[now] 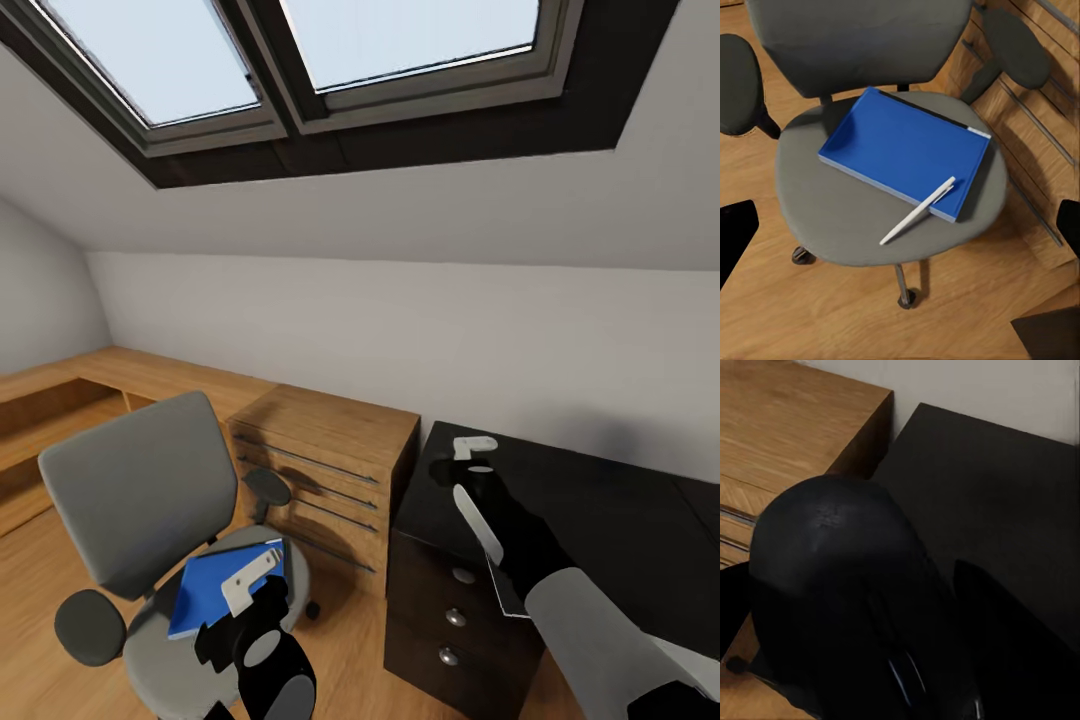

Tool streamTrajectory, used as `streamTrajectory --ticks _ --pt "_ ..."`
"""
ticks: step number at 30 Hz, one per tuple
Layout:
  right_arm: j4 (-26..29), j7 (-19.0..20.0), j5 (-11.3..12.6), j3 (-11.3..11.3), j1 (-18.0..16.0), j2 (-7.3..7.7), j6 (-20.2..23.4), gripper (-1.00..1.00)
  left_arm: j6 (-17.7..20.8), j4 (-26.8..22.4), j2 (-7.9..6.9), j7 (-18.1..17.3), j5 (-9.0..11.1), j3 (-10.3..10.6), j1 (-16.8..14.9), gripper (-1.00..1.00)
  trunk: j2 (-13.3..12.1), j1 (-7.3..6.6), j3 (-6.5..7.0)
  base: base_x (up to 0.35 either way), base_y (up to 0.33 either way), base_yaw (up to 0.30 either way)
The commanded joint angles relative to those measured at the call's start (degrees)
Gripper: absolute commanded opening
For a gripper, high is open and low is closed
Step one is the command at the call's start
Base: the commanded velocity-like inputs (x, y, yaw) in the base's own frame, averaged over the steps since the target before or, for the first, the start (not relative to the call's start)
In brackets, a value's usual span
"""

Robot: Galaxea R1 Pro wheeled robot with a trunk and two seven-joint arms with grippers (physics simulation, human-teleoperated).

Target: In the bedroom, organize the workspace by keeping the computer under the desk, ensuring the monitor is on the desk, placing the keyboard on the desk next to the monitor, placing the mouse on the desk next to the keyboard, moving the folder from the swivel chair onto the desk next to the mouse, stacking the notebook on top of the folder with the pen on top of the notebook, and positioning the swivel chair next to the desk.

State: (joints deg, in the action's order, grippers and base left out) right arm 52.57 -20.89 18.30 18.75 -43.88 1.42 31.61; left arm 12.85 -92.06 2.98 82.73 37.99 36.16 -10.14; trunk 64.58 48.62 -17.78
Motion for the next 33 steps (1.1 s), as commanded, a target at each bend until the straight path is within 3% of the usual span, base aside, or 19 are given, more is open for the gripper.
streamTrajectory --ticks 1,18,22,24,25,29,30,31,32,33 --pt "0.11 -0.68 0.6 0.27 -0.06 0.08 0.14 -1.0 0.6 -0.06 0.0 0.33 0.16 0.39 -0.06 1.0 0.05 0.0 -0.04 -0.087 0.005 -0.21" --pt "0.2 -0.64 0.6 -0.37 -0.06 0.26 -0.28 -1.0 0.63 0.0 -0.09 0.32 0.31 1.09 -0.06 1.0 0.05 0.0 0.64 -0.263 0.07 -0.264" --pt "0.2 -0.64 0.62 -0.49 -0.06 0.36 -0.31 -1.0 0.43 6.67 -2.86 -1.97 0.61 2.07 -0.06 1.0 0.05 0.0 0.79 -0.03 -0.009 -0.271" --pt "0.18 -0.64 0.68 -0.48 -0.06 0.29 -0.31 -1.0 0.37 12.16 -4.46 -7.67 0.89 2.71 -0.06 1.0 0.05 0.0 0.83 -0.008 -0.002 -0.277" --pt "0.21 -0.64 0.86 -0.48 -0.06 0.28 -0.31 -1.0 0.38 13.48 -4.72 -9.53 0.94 2.8 -0.06 1.0 0.05 0.0 0.83 -0.004 -0.001 -0.252" --pt "0.26 -0.7 2.11 -0.47 -0.06 0.24 -0.32 -1.0 0.52 22.85 -5.67 -25.54 1.06 2.29 -0.06 1.0 0.05 0.0 0.75 -0.002 -0.001 -0.161" --pt "0.28 -0.7 2.21 -0.47 -0.06 0.24 -0.32 -1.0 0.53 24.07 -5.71 -27.24 1.05 1.99 -0.06 1.0 0.05 0.0 0.73 -0.001 0.0 -0.104" --pt "0.3 -0.71 2.36 -0.47 -0.06 0.22 -0.32 -1.0 0.56 26.48 -5.73 -30.21 1.04 1.1 -0.06 1.0 0.05 0.0 0.7 0.0 0.0 -0.079" --pt "0.34 -0.72 2.59 -0.41 -0.06 0.17 -0.32 -1.0 0.52 32.78 -5.49 -37.42 0.75 -2.89 -0.06 1.0 0.05 0.0 0.7 0.0 0.0 -0.011" --pt "0.34 -0.72 2.6 -0.42 -0.06 0.17 -0.32 -1.0 0.49 33.21 -5.47 -37.96 0.72 -3.19 -0.06 1.0 0.05 0.0 0.69 0.0 0.0 -0.007"
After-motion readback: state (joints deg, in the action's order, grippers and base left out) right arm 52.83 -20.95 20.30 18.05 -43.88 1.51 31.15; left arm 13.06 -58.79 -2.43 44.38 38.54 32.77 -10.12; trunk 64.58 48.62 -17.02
